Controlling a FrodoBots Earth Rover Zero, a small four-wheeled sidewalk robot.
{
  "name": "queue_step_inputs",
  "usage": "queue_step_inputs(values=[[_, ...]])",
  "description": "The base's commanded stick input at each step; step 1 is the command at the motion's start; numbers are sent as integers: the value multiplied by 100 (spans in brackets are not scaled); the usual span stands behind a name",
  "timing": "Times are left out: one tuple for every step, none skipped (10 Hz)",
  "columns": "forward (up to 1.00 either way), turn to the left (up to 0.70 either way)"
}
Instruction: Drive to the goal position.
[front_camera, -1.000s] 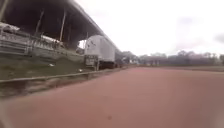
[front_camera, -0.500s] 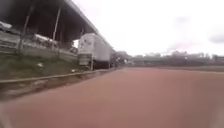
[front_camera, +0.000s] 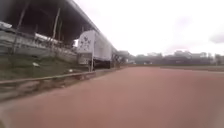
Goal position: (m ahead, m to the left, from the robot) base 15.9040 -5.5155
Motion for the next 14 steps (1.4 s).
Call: queue_step_inputs(values=[[70,1],[70,1],[70,1],[70,1],[70,1],[70,1],[70,1],[70,1],[70,1],[70,1],[70,1],[70,1],[70,1],[70,1]])
